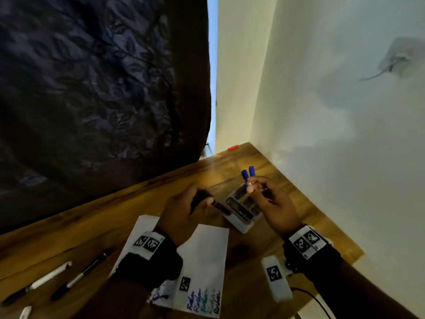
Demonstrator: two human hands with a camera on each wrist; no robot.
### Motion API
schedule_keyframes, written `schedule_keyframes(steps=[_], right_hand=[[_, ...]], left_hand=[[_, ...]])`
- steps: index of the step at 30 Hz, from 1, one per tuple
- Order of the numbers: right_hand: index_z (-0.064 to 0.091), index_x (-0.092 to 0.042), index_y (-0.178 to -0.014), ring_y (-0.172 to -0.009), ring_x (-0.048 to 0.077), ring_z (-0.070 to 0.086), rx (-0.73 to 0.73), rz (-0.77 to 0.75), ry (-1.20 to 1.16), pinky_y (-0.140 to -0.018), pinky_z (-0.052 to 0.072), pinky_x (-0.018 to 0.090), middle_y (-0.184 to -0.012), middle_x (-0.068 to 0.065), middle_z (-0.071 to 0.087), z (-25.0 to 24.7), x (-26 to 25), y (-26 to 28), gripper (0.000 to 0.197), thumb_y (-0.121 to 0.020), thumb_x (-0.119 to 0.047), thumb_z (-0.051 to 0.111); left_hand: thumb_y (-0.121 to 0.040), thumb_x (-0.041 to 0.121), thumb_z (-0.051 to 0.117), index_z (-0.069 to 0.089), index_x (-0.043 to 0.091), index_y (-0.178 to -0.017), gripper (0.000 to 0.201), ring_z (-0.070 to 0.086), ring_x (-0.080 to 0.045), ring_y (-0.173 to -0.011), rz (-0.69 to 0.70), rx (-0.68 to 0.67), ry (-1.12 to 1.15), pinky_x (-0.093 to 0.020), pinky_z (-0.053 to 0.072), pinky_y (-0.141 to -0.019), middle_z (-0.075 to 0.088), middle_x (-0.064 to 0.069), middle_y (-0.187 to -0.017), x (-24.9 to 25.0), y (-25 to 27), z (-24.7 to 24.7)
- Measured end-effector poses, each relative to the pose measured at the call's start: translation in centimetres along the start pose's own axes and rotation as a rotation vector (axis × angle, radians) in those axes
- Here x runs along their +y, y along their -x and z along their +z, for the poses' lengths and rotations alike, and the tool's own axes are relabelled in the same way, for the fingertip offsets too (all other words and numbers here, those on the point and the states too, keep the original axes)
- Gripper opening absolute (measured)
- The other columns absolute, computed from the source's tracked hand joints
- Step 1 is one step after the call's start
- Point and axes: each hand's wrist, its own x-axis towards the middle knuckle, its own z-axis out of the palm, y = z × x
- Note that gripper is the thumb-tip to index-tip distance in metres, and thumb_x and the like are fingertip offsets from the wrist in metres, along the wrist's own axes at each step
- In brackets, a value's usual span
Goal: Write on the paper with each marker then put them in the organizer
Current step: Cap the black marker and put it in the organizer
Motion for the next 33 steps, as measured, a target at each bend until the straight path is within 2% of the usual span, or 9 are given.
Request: schedule_keyframes(steps=[4, 7, 10, 13, 18, 21, 24, 28, 33], right_hand=[[0.067, -0.027, -0.110, -0.089, 0.011, 0.068, 0.070, 0.039, 0.011, -0.076, 0.055, 0.033, -0.101, -0.002, 0.072, -4.0, 2.6, -2.2, 0.016, -0.096, -0.031, 0.060], [0.065, -0.018, -0.114, -0.078, -0.002, 0.063, 0.100, 0.042, 0.005, -0.068, 0.049, 0.019, -0.101, -0.008, 0.070, -5.6, 4.1, -3.2, 0.019, -0.096, -0.021, 0.060], [0.064, -0.013, -0.115, -0.066, -0.011, 0.058, 0.078, 0.074, 0.002, -0.060, 0.045, 0.008, -0.090, -0.009, 0.065, -6.5, 4.9, -3.9, 0.019, -0.097, -0.016, 0.059], [0.065, -0.018, -0.115, -0.061, -0.014, 0.056, 0.040, 0.104, 0.030, -0.055, 0.042, 0.004, -0.081, -0.012, 0.061, -7.9, 5.8, -4.9, 0.019, -0.098, -0.020, 0.058], [0.065, -0.017, -0.116, -0.066, -0.008, 0.056, -0.004, 0.127, 0.037, -0.060, 0.044, 0.008, -0.089, -0.006, 0.066, -8.4, 6.7, -5.7, 0.020, -0.098, -0.022, 0.058], [0.065, -0.019, -0.116, -0.067, -0.007, 0.056, -0.039, 0.121, 0.078, -0.061, 0.043, 0.008, -0.094, 0.001, 0.069, -8.6, 6.6, -6.0, 0.020, -0.098, -0.024, 0.057], [0.064, -0.019, -0.117, -0.068, -0.008, 0.057, -0.072, 0.113, 0.105, -0.062, 0.043, 0.007, -0.096, 0.003, 0.069, -8.6, 6.2, -6.2, 0.021, -0.098, -0.026, 0.057], [0.064, -0.013, -0.116, -0.071, -0.009, 0.059, -0.096, 0.081, 0.126, -0.063, 0.045, 0.005, -0.099, 0.006, 0.069, -8.1, 4.8, -6.3, 0.022, -0.098, -0.023, 0.057], [0.063, -0.020, -0.113, -0.074, -0.009, 0.063, -0.182, 0.050, 0.156, -0.062, 0.049, 0.006, -0.090, -0.004, 0.069, -6.3, 2.0, -5.9, 0.017, -0.099, -0.025, 0.056]], left_hand=[[-0.090, 0.033, 0.065, 0.063, 0.023, -0.104, 0.017, 0.062, -0.007, -0.077, 0.046, 0.051, -0.089, -0.022, 0.048, -0.071, 0.066, 0.009, -0.086, 2.1, -6.2, 2.6], [-0.090, 0.029, 0.066, 0.064, 0.020, -0.099, 0.013, 0.054, 0.005, -0.065, 0.098, 0.074, -0.138, -0.006, 0.038, -0.063, 0.058, 0.015, -0.074, 3.0, -9.3, 4.5], [-0.090, 0.028, 0.065, 0.064, 0.017, -0.101, 0.015, 0.053, -0.005, -0.068, 0.102, 0.044, -0.186, -0.008, 0.036, -0.062, 0.059, 0.009, -0.080, 2.7, -11.1, 6.4], [-0.091, 0.030, 0.064, 0.063, 0.019, -0.103, 0.016, 0.055, -0.011, -0.072, 0.024, -0.025, -0.223, -0.015, 0.037, -0.062, 0.057, 0.008, -0.081, 1.6, -12.5, 9.0], [-0.091, 0.030, 0.065, 0.064, 0.019, -0.107, 0.020, 0.064, -0.019, -0.086, -0.077, -0.128, -0.238, -0.032, 0.051, -0.075, 0.069, -0.001, -0.094, -0.3, -13.1, 11.5], [-0.090, 0.031, 0.066, 0.060, 0.022, -0.116, 0.027, 0.065, -0.019, -0.089, -0.109, -0.170, -0.243, -0.033, 0.052, -0.078, 0.069, 0.000, -0.097, -0.7, -13.2, 12.2], [-0.088, 0.032, 0.068, 0.056, 0.026, -0.122, 0.037, 0.063, -0.013, -0.080, -0.127, -0.145, -0.210, -0.031, 0.051, -0.073, 0.064, 0.007, -0.083, -0.6, -13.0, 12.2], [-0.086, 0.031, 0.071, 0.054, 0.026, -0.124, 0.042, 0.063, -0.007, -0.077, -0.118, -0.082, -0.147, -0.021, 0.046, -0.067, 0.064, 0.006, -0.080, -0.8, -12.0, 11.2], [-0.088, 0.038, 0.067, 0.055, 0.029, -0.121, 0.037, 0.062, -0.008, -0.075, -0.163, 0.016, -0.157, -0.024, 0.050, -0.064, 0.064, 0.007, -0.085, -1.9, -8.2, 8.2]])
